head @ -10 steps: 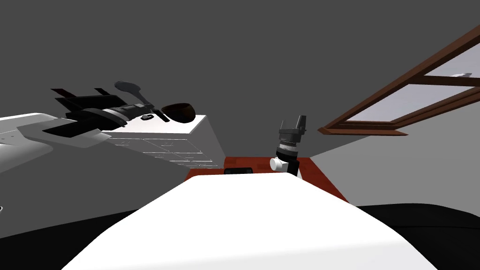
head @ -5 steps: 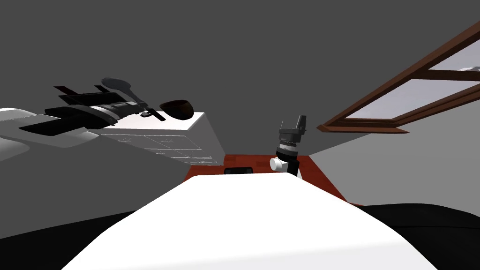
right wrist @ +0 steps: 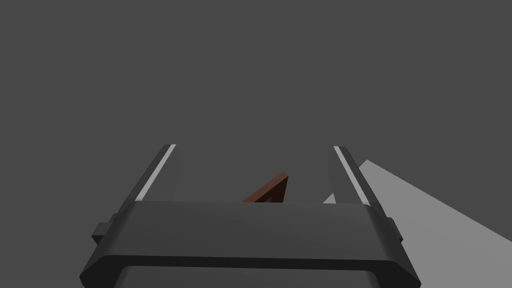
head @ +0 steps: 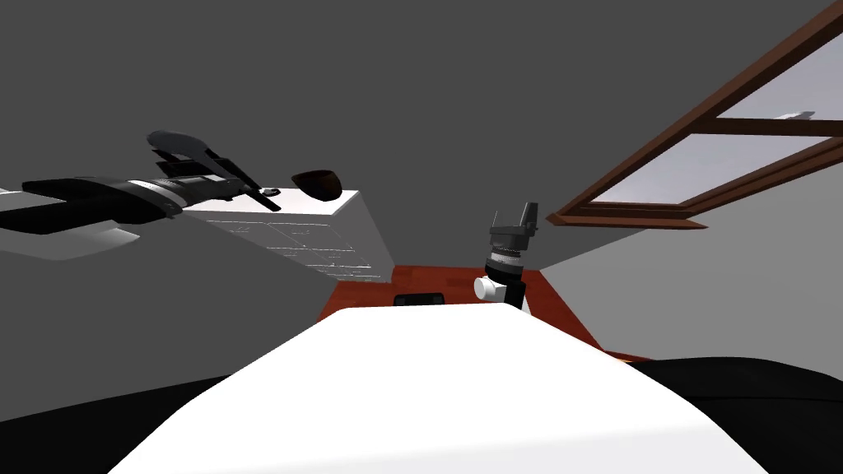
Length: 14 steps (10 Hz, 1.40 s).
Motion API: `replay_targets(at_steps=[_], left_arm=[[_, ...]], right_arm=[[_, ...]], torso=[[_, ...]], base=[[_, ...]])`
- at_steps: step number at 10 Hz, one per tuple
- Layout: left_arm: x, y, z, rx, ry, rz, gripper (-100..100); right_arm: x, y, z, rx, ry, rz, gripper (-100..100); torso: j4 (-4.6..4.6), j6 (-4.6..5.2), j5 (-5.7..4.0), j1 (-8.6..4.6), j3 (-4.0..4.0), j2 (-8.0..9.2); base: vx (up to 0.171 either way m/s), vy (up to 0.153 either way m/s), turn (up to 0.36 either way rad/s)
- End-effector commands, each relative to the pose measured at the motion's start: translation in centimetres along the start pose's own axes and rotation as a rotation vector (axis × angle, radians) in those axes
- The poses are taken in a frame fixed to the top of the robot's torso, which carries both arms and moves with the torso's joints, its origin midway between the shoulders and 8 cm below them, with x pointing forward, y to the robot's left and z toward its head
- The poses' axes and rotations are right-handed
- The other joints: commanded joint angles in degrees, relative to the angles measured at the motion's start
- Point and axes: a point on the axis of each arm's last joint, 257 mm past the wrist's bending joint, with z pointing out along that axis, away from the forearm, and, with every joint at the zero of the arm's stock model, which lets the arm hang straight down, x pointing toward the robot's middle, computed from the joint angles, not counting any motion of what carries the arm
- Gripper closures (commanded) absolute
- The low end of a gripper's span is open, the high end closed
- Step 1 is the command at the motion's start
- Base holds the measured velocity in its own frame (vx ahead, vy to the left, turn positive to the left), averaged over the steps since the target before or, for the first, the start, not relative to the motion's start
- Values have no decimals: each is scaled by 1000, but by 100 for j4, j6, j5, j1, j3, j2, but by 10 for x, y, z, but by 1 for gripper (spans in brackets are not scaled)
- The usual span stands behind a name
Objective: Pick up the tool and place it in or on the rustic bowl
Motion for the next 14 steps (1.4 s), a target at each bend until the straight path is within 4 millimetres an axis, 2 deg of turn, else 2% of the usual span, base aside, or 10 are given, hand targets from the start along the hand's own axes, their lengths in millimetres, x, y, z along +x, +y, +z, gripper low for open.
replay_targets(at_steps=[1, 4, 5, 7, 8, 9, 13, 14], left_arm=[[-7, 12, -5, -36, 12, 6, 100], [-21, 22, -10, -73, 23, 16, 100], [-28, 19, -9, -69, 21, 15, 100], [-28, 19, -9, -69, 21, 15, 100], [-47, 3, -7, -38, 7, 8, 100], [-47, 3, -7, -38, 7, 8, 100], [-84, -33, -3, 38, -27, -10, 100], [-84, -33, -3, 38, -27, -10, 100]], right_arm=[[0, 0, 0, 0, 0, 0, 0], [0, 0, 0, 0, 0, 0, 0], [0, 0, 0, 0, 0, 0, 0], [0, 0, 0, 0, 0, 0, 0], [0, 0, 0, 0, 0, 0, 0], [0, 0, 0, 0, 0, 0, 0], [0, 0, 0, 0, 0, 0, 0], [0, 0, 0, 0, 0, 0, 0]], torso=[[0, 0, 0, 0, 0, 0], [5, -6, -5, -7, 8, 10], [0, 0, -7, -6, -6, -13], [-16, 13, -5, 0, -39, -67], [-21, 14, 0, 12, -50, -83], [-27, 30, -9, 0, -69, -118], [-46, 39, -4, 2, -106, -174], [-45, 43, -11, -10, -109, -182]], base=[[-205, -104, 49], [-161, -90, 33], [-35, -63, -18], [16, -19, -10], [104, -32, -70], [142, -28, -56], [183, -18, -50], [155, -21, -36]])
